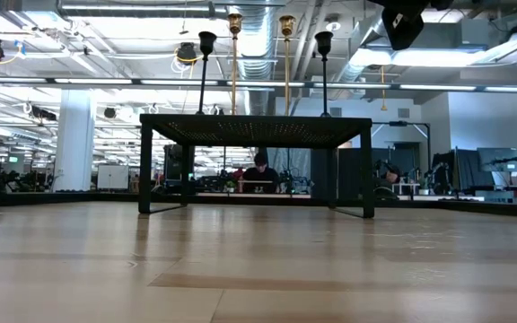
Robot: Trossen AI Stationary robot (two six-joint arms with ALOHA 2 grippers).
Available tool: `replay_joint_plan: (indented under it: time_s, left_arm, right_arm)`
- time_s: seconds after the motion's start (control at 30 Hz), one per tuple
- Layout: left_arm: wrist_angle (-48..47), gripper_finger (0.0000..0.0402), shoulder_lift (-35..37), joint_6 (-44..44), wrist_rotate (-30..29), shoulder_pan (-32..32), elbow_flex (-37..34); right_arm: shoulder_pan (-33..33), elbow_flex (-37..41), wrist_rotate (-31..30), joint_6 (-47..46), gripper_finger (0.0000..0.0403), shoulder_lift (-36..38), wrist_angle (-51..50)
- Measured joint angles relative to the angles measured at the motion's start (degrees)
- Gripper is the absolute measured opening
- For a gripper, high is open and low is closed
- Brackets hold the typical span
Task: Pick & Place candle stick holders
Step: Put the gold candle holder on the shelf
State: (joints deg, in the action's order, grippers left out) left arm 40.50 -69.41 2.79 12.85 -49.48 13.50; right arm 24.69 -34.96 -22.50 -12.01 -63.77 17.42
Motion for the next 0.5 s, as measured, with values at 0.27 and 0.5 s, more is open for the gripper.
replay_joint_plan:
  time_s: [0.27, 0.5]
  left_arm:
    - [5.04, 0.0004, -4.82, -1.86, 3.54, -1.90, -0.21]
    - [7.18, 0.0005, -0.63, -2.35, 2.83, -1.80, -0.04]
  right_arm:
    - [-0.11, 0.00, -0.04, -0.02, 0.0000, 0.02, -0.06]
    - [-0.11, 0.00, -0.02, -0.02, 0.0000, 0.02, -0.14]
